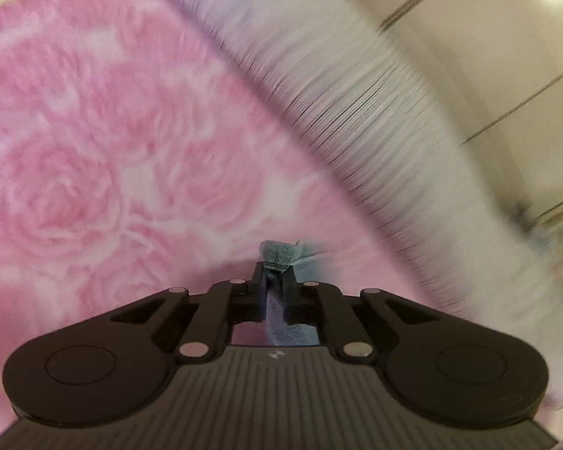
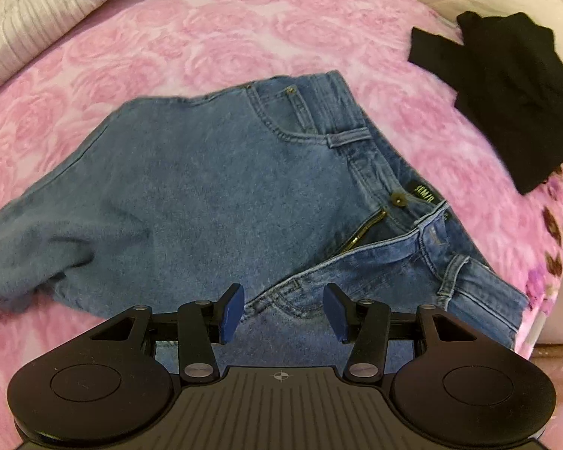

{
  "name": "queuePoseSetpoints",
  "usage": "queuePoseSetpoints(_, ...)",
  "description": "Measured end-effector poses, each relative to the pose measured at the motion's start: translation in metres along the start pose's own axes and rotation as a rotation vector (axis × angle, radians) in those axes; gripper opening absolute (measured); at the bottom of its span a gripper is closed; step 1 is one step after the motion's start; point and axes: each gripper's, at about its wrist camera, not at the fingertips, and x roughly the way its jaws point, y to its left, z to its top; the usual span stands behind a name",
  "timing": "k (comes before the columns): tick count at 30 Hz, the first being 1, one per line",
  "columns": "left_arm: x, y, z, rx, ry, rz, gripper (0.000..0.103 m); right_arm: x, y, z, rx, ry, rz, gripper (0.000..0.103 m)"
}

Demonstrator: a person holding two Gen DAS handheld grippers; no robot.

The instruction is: Fold clothes

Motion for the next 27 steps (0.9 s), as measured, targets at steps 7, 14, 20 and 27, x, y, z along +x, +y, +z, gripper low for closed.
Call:
queuePoseSetpoints(7,0.008,-0.086,0.065,0.19,-0.017,0.064,0.012,-0.002,0.008,0.039,0.008,-0.064,0.026,0.051)
queuePoseSetpoints(14,0.124,-0.047,0.033,0.258,0.233,0.321,0.027,-0.002,0.044,0.051,-0.109,-0.1,0.128,0.051)
queuePoseSetpoints(20,0.091,0.041,-0.001,0.008,0.219,0.289,0.027,0.013,0.032,0.029,-0.097,-0.041,0.132,0.051)
queuePoseSetpoints(27,0.12,0.043,0.003,-0.144,0.165,0.125,0.038,0.024,0.017,0.013,-0.048,0.022,0.1,0.051)
